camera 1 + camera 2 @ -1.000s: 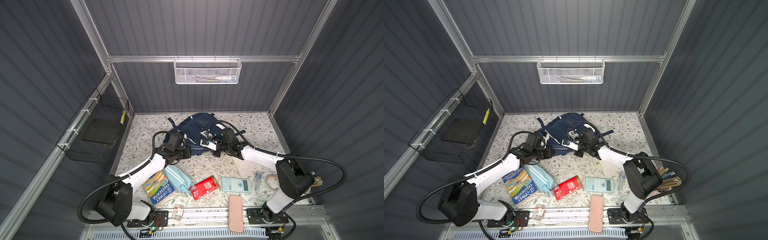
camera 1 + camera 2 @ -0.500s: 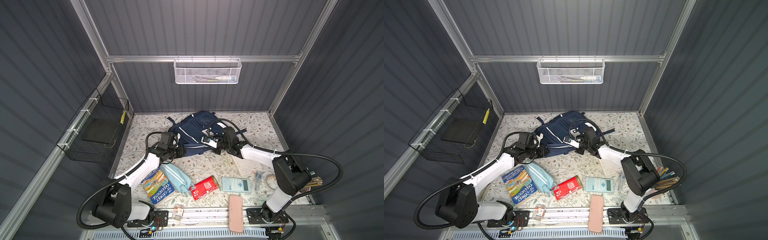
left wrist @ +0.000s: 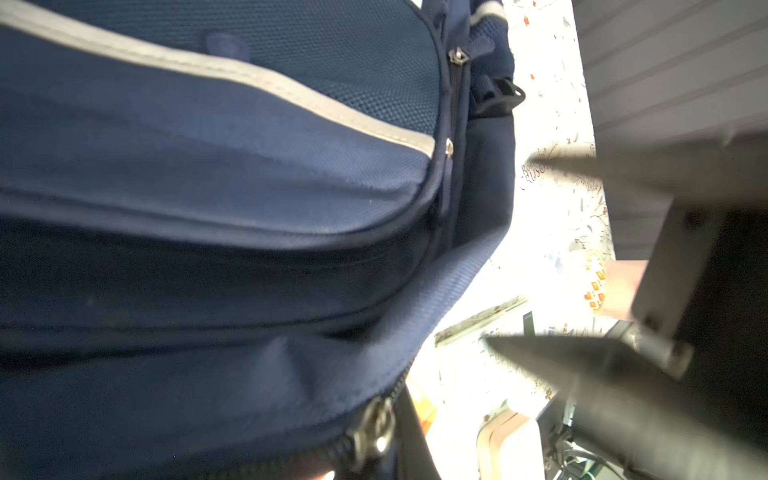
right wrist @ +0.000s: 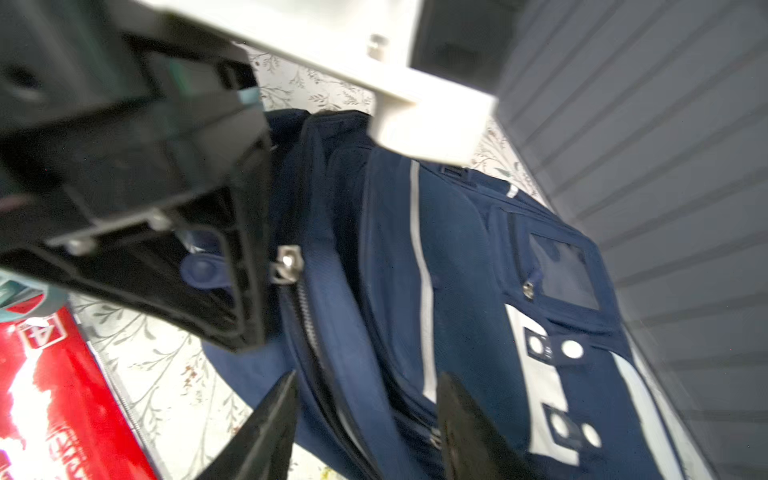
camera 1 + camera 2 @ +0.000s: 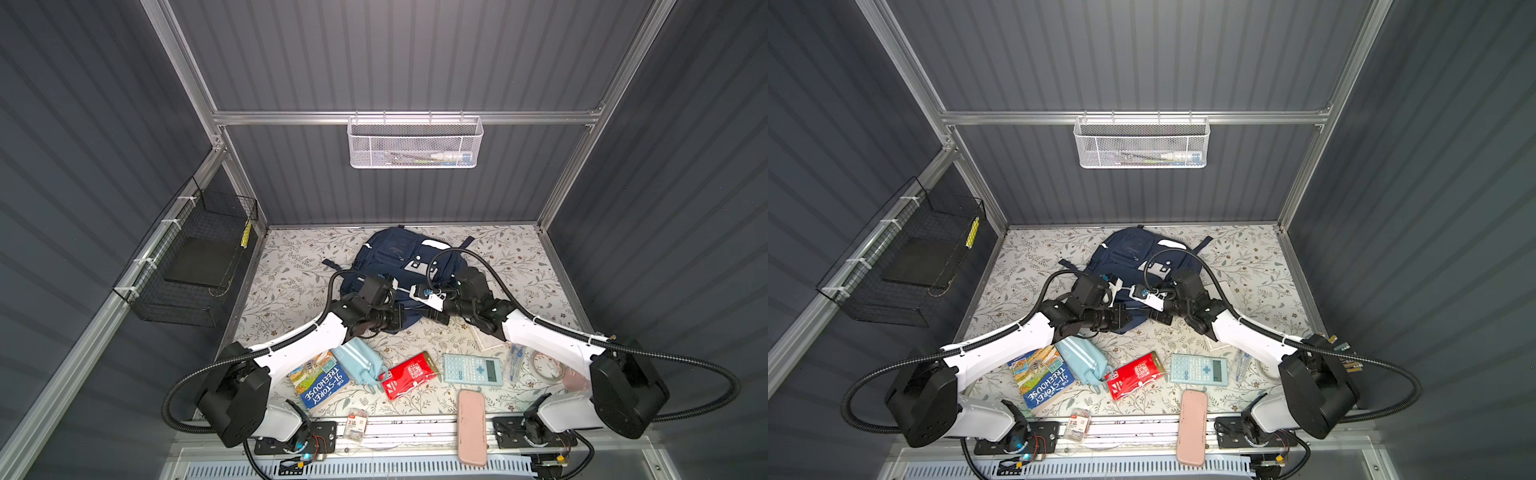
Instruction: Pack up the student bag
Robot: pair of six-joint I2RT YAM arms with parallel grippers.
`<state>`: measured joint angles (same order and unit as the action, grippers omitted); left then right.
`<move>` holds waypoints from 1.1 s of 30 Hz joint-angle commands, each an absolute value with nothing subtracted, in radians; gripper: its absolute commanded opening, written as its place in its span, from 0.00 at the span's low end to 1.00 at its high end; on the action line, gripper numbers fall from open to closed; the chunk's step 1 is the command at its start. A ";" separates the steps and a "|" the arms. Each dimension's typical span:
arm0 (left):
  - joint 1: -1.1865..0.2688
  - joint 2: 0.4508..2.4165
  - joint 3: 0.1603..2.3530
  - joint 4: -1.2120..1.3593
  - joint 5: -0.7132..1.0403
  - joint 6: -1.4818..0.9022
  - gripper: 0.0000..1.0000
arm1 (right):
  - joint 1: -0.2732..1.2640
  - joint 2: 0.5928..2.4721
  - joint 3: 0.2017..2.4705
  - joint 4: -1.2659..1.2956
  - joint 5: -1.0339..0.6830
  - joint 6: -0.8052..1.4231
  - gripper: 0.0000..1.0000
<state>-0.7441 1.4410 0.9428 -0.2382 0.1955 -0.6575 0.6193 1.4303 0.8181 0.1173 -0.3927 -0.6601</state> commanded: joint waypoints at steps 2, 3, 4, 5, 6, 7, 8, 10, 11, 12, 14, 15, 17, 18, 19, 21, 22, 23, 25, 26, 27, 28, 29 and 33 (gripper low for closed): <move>-0.741 1.440 1.014 -0.163 0.216 -0.675 0.00 | 0.626 1.511 0.794 0.165 -0.384 -0.585 0.54; -0.740 1.438 1.019 -0.173 0.208 -0.670 0.00 | 0.630 1.529 0.793 0.188 -0.385 -0.584 0.51; -0.740 1.438 1.021 -0.182 0.209 -0.665 0.00 | 0.635 1.544 0.797 0.202 -0.369 -0.582 0.45; -0.740 1.437 1.023 -0.195 0.206 -0.660 0.00 | 0.638 1.555 0.804 0.199 -0.352 -0.584 0.39; -0.741 1.434 1.020 -0.211 0.190 -0.652 0.00 | 0.638 1.560 0.813 0.180 -0.347 -0.596 0.22; -0.738 1.433 1.019 -0.227 0.175 -0.643 0.00 | 0.637 1.560 0.814 0.173 -0.303 -0.605 0.06; -0.734 1.430 1.013 -0.243 0.158 -0.633 0.00 | 0.636 1.555 0.809 0.172 -0.292 -0.615 0.00; -0.717 1.419 0.978 -0.237 0.111 -0.635 0.00 | 0.633 1.534 0.787 0.169 -0.291 -0.648 0.00; -0.705 1.416 0.968 -0.239 0.110 -0.634 0.00 | 0.630 1.526 0.780 0.158 -0.294 -0.668 0.00; -0.684 1.413 0.958 -0.239 0.114 -0.634 0.00 | 0.625 1.518 0.775 0.138 -0.291 -0.693 0.00; -0.622 1.403 0.944 -0.245 0.144 -0.629 0.00 | 0.620 1.512 0.782 0.080 -0.277 -0.741 0.00; -0.579 1.396 0.939 -0.249 0.164 -0.619 0.00 | 0.617 1.510 0.789 0.055 -0.266 -0.755 0.00; -0.506 1.386 0.947 -0.293 0.163 -0.572 0.00 | 0.612 1.499 0.790 0.043 -0.254 -0.764 0.00; -0.477 1.384 0.960 -0.326 0.145 -0.535 0.00 | 0.606 1.491 0.785 0.051 -0.257 -0.769 0.00; -0.443 1.388 0.971 -0.355 0.147 -0.508 0.00 | 0.601 1.483 0.779 0.064 -0.257 -0.771 0.00; -0.391 1.394 0.982 -0.381 0.181 -0.463 0.00 | 0.586 1.472 0.776 0.081 -0.261 -0.773 0.00; -0.365 1.392 0.977 -0.384 0.188 -0.453 0.00 | 0.577 1.470 0.777 0.091 -0.262 -0.774 0.00; -0.341 1.391 0.970 -0.380 0.207 -0.446 0.00 | 0.567 1.474 0.779 0.095 -0.266 -0.782 0.00; -0.306 1.392 0.961 -0.386 0.229 -0.430 0.00 | 0.544 1.502 0.789 0.125 -0.242 -0.793 0.00; -0.305 1.393 0.964 -0.398 0.226 -0.418 0.00 | 0.532 1.520 0.798 0.148 -0.218 -0.787 0.00; -0.307 1.388 0.966 -0.413 0.224 -0.413 0.00 | 0.519 1.540 0.815 0.153 -0.201 -0.785 0.00; -0.310 1.376 0.962 -0.419 0.249 -0.418 0.00 | 0.510 1.557 0.833 0.154 -0.188 -0.785 0.00; -0.312 1.360 0.953 -0.413 0.273 -0.428 0.00 | 0.509 1.568 0.844 0.159 -0.179 -0.789 0.00; -0.419 1.295 0.933 -0.388 0.296 -0.508 0.00 | 0.511 1.610 0.894 0.181 -0.185 -0.787 0.06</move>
<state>-0.4026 1.3739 0.9405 -0.3305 0.4057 -0.4644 0.5865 1.5837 0.8604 0.2256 -0.3428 -0.7879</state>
